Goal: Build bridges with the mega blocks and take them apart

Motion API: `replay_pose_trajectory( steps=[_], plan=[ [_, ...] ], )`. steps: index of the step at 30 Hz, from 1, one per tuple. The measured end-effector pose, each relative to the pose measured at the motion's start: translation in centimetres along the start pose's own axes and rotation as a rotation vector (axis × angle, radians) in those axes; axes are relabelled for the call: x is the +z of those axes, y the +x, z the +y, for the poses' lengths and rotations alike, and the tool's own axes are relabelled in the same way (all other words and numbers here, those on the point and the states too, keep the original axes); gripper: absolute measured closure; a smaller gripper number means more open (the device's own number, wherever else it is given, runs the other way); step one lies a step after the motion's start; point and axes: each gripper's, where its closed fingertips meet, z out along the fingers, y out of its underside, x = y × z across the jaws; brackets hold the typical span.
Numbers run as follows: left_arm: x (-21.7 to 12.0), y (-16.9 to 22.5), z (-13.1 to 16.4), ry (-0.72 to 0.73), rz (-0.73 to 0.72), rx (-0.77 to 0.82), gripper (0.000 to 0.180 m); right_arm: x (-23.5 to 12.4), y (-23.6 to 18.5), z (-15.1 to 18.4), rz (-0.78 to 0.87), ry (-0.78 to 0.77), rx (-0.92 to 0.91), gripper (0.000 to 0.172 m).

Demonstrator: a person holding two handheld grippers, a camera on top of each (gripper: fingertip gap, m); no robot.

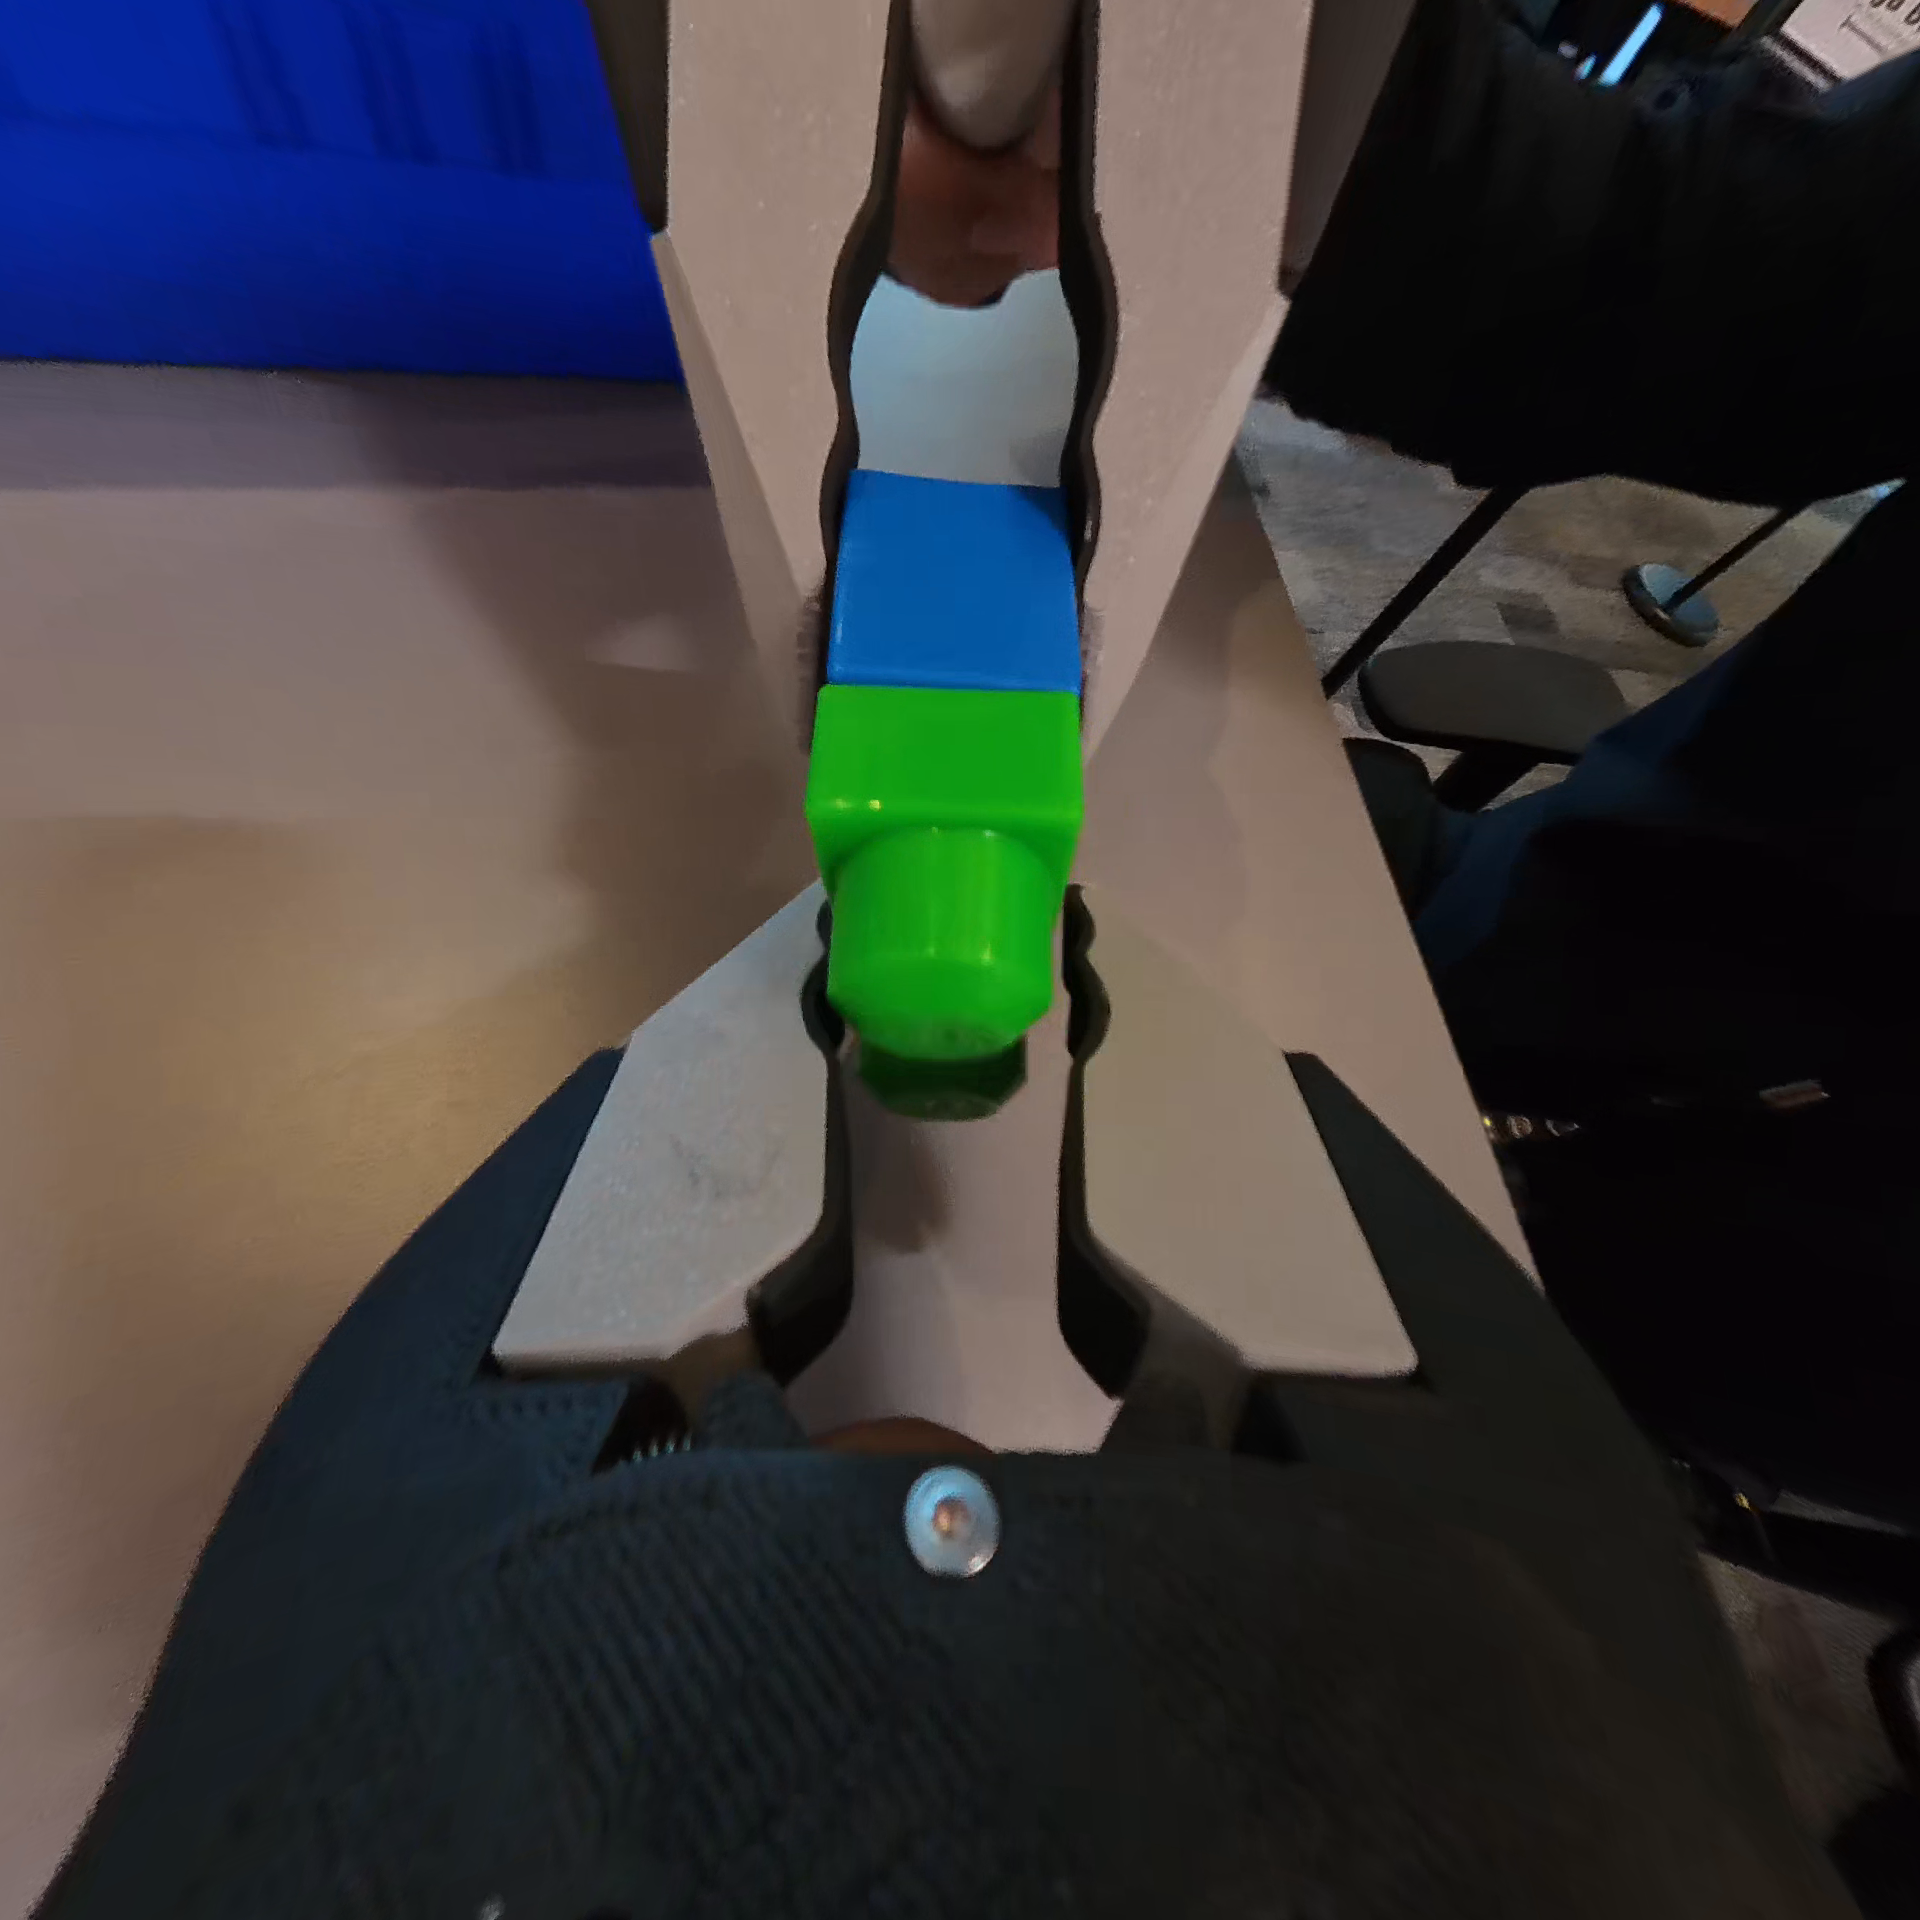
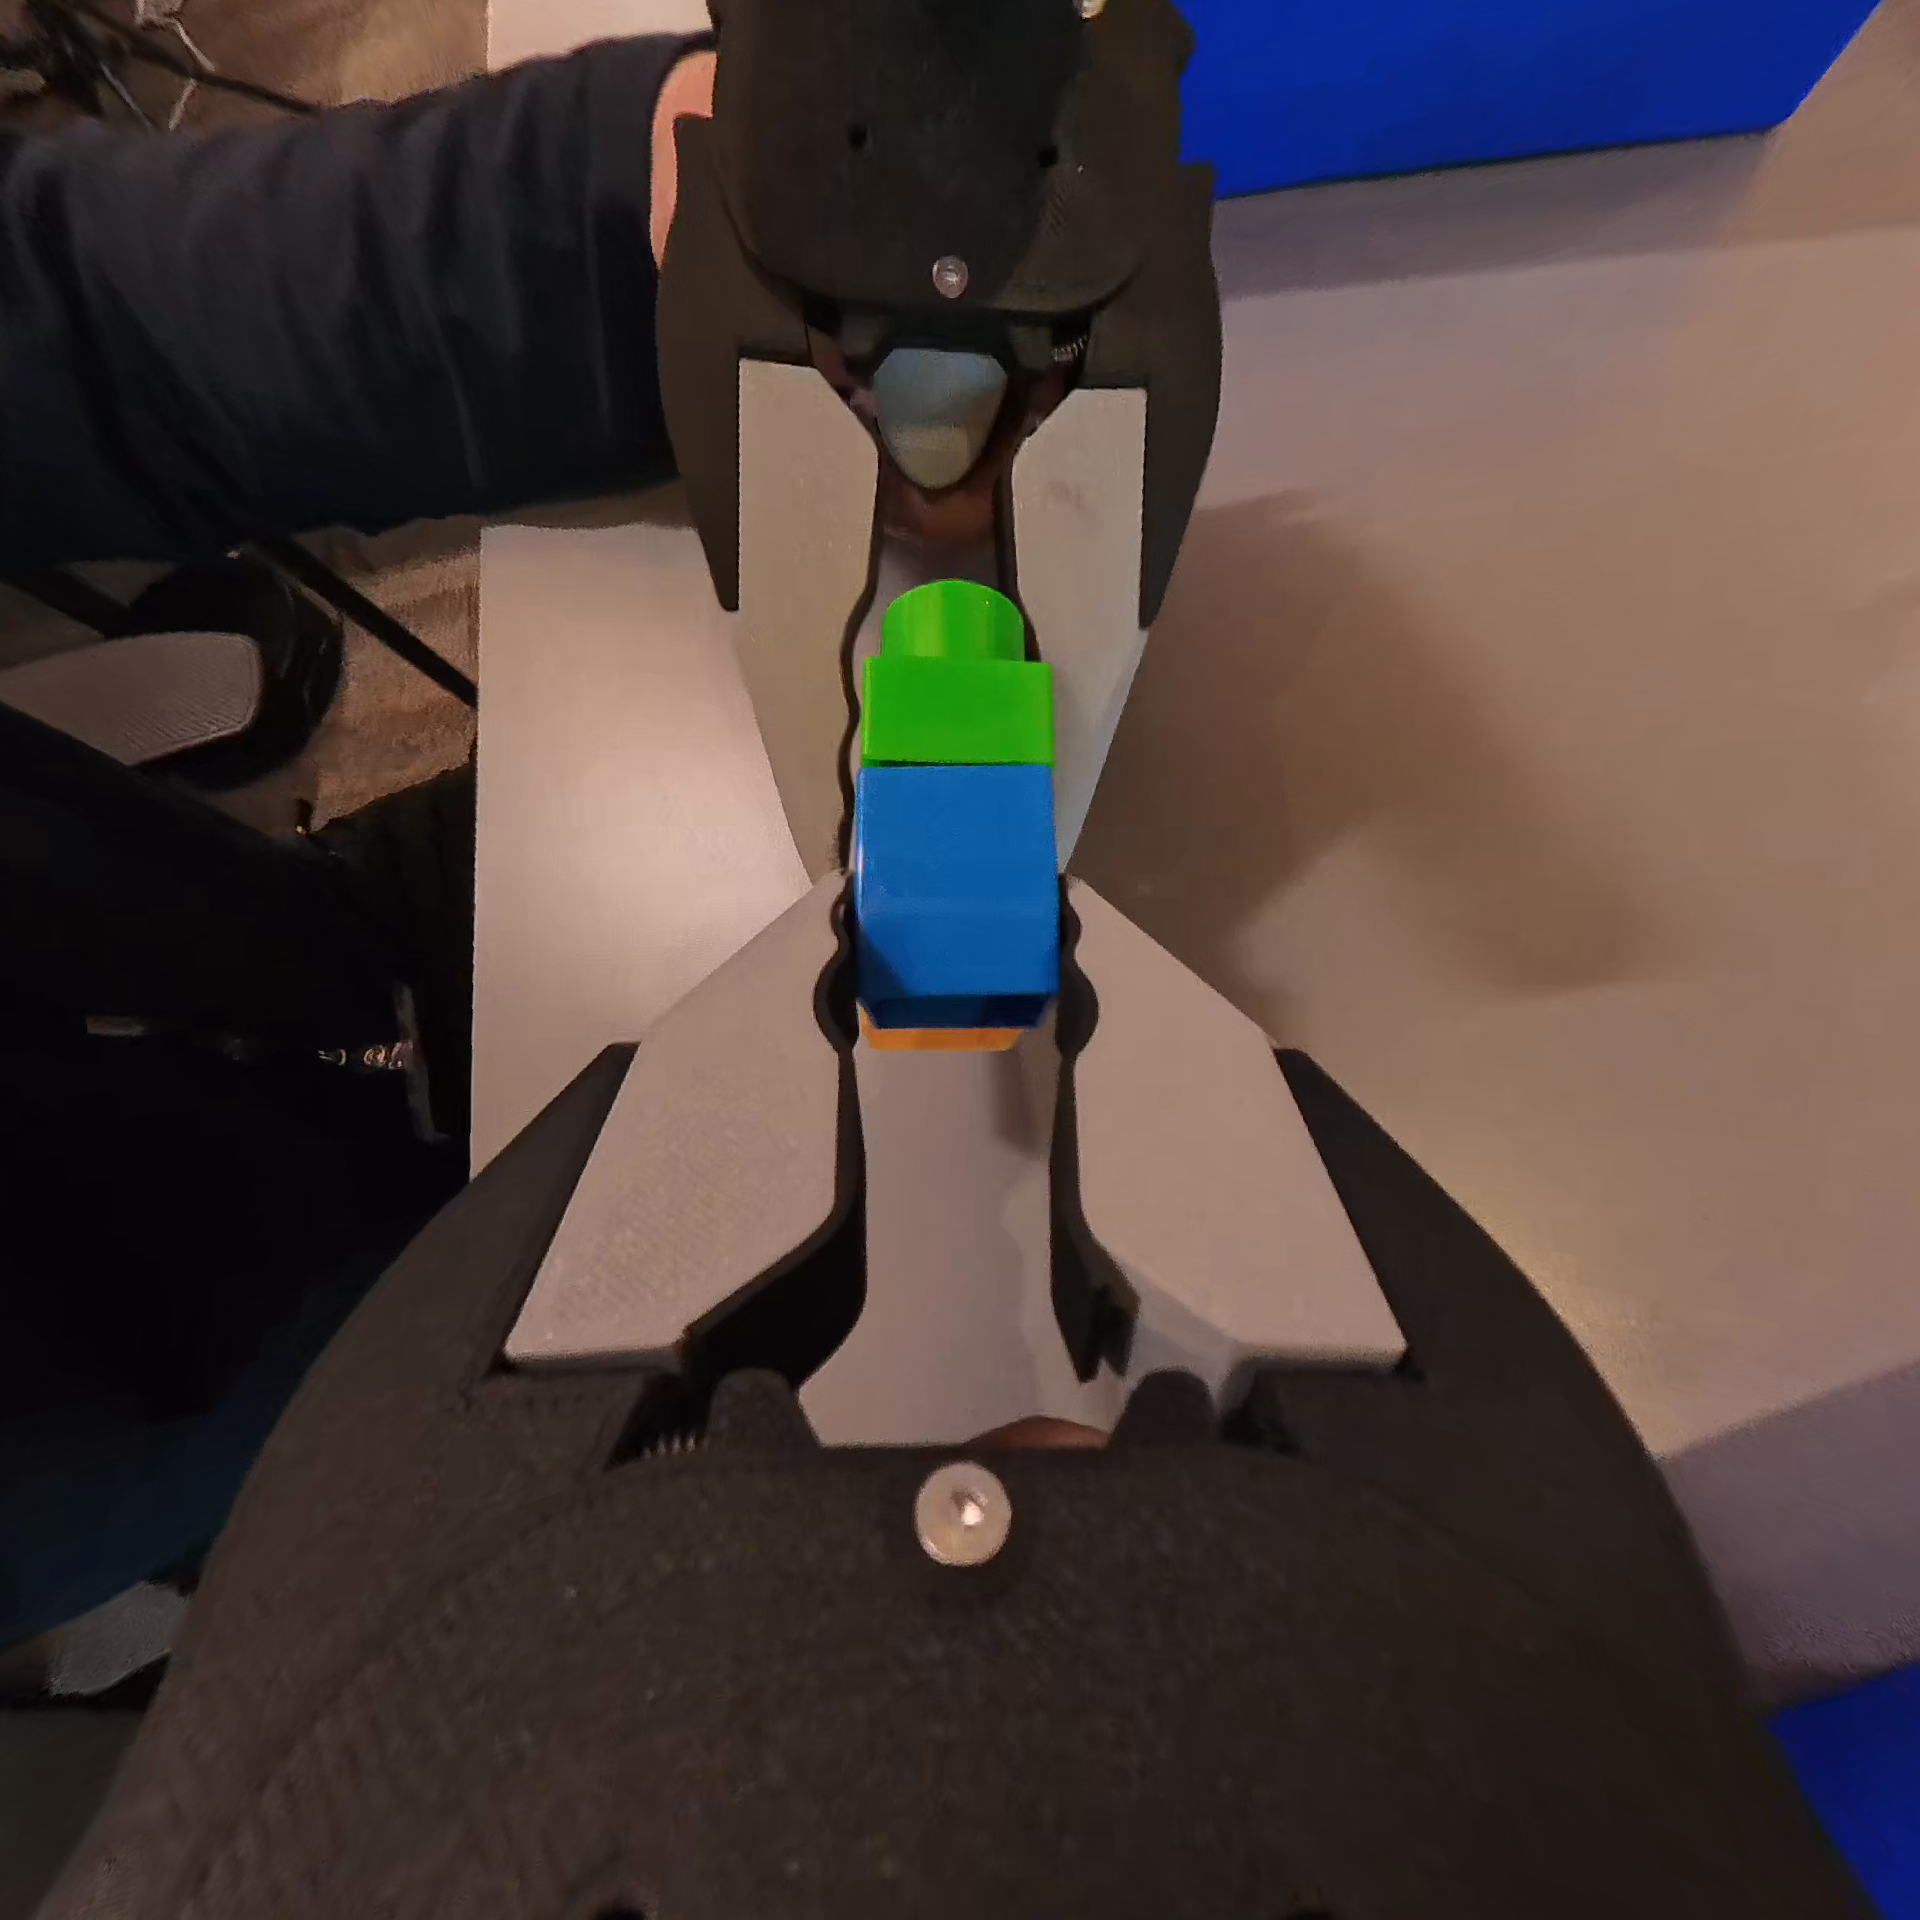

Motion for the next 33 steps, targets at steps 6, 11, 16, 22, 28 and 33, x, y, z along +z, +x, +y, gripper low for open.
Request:
replay_pose_trajectory(
  steps=[6, 11, 16, 22, 28, 33],
  plan=[
    [-1.1, 0.1, -1.7, 0.105, 0.006, 0.003, 0.148, -1.3, -0.1, -0.1, -0.012, 0.099, 0.028, 0.139],
    [-1.1, 0.7, -1.8, 0.115, 0.048, 0.01, 0.148, -1.0, -0.6, 0.2, -0.023, 0.095, 0.019, 0.139],
    [0.1, 0.5, 0.4, -0.014, 0.039, 0.012, 0.148, 0.3, -0.6, 1.0, -0.017, 0.078, 0.038, 0.139],
    [3.5, 1.7, 1.6, -0.138, 0.066, 0.064, 0.152, 0.6, -2.0, -0.5, -0.08, 0.078, 0.023, 0.139],
    [2.0, 1.3, 0.5, -0.05, 0.062, 0.035, 0.156, -0.1, -1.5, -1.7, -0.064, 0.115, 0.027, 0.139],
    [1.6, 1.0, -0.3, -0.002, 0.054, 0.02, 0.155, -0.7, -1.1, -1.9, -0.052, 0.153, 0.052, 0.139]
  ],
)
